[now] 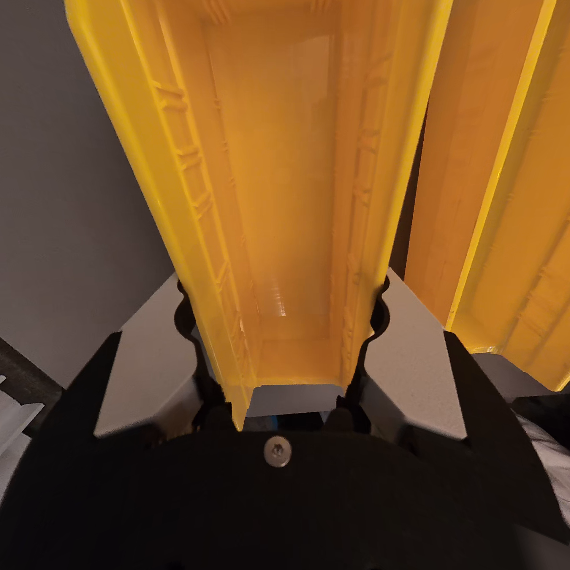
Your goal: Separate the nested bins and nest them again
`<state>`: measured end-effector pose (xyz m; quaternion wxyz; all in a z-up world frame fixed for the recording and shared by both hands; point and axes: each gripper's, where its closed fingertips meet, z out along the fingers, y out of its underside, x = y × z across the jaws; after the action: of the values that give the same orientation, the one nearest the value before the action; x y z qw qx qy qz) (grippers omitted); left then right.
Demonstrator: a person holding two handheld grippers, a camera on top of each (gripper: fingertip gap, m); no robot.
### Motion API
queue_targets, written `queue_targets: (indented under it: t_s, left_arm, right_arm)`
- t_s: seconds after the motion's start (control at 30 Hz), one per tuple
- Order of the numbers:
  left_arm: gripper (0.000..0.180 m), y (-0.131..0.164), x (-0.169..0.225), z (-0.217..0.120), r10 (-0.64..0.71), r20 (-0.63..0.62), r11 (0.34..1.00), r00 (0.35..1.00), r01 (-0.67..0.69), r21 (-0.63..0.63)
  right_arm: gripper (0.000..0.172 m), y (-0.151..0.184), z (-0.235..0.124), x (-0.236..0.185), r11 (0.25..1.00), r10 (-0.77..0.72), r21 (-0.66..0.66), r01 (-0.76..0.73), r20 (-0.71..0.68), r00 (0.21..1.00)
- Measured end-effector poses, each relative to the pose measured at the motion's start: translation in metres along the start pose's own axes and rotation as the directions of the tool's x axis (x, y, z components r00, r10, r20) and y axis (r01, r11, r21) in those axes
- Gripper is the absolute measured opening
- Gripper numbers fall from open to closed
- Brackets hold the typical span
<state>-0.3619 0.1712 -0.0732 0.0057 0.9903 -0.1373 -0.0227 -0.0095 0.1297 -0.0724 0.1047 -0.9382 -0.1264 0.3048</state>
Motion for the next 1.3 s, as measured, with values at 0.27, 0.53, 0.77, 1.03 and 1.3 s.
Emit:
queue_targets:
  t_s: [0.27,0.53,0.77,1.03,1.3]
  left_arm:
    - [0.115,-0.005,-0.001,-0.012,0.005,0.014,1.000,1.000,-0.005,0.022]
    - [0.116,-0.009,-0.007,-0.052,-0.004,0.015,0.998,1.000,0.003,0.062]
    - [0.117,0.004,-0.017,-0.106,0.002,0.031,0.997,1.000,-0.004,0.072]
    - [0.118,0.030,-0.084,-0.149,-0.027,0.126,0.999,0.992,0.021,0.049]
    - [0.114,0.042,-0.156,-0.066,-0.101,0.200,0.994,0.975,0.107,-0.021]
  right_arm:
    - [0.081,0.002,0.001,0.000,1.000,0.000,-0.012,0.000,0.002,1.000]
    - [0.081,0.003,0.002,0.002,1.000,0.004,-0.019,-0.004,0.003,1.000]
    - [0.081,0.004,0.002,0.003,1.000,0.006,-0.024,-0.006,0.006,1.000]
    - [0.081,0.006,0.001,0.007,0.999,0.016,-0.028,-0.016,-0.002,1.000]
    - [0.080,0.006,0.003,0.009,0.999,0.023,-0.031,-0.024,-0.021,1.000]
